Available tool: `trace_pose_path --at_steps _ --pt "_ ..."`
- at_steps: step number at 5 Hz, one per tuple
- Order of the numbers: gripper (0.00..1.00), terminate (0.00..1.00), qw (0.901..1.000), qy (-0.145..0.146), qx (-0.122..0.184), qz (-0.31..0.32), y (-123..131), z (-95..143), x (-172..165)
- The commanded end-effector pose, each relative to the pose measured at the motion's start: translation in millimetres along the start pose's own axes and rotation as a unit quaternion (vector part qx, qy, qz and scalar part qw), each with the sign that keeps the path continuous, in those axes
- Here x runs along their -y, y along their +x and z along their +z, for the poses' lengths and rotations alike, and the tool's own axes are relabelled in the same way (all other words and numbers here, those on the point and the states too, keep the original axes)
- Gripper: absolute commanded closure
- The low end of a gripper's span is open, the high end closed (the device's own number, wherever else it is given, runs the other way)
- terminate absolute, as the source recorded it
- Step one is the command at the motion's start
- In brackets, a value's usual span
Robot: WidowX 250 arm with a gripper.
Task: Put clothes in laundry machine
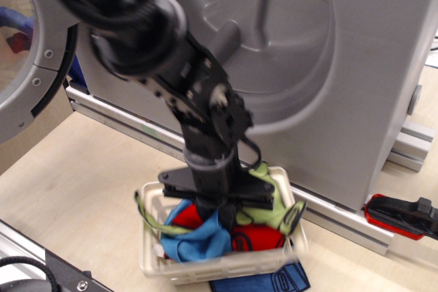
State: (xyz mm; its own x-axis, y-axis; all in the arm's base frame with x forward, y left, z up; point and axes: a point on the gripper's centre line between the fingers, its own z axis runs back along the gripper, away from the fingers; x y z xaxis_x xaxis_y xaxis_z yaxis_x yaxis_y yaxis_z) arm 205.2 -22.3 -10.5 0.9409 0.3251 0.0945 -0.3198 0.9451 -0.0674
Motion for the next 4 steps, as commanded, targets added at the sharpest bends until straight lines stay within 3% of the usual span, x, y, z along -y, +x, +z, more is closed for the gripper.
trace_pose_path --at_steps 1,4 --pt "1.00 0.00 0.9951 -0.049 0.066 -0.055 20 53 -4" --pt "1.00 0.00 0.9752 -0.108 0.181 -0.068 68 117 -38"
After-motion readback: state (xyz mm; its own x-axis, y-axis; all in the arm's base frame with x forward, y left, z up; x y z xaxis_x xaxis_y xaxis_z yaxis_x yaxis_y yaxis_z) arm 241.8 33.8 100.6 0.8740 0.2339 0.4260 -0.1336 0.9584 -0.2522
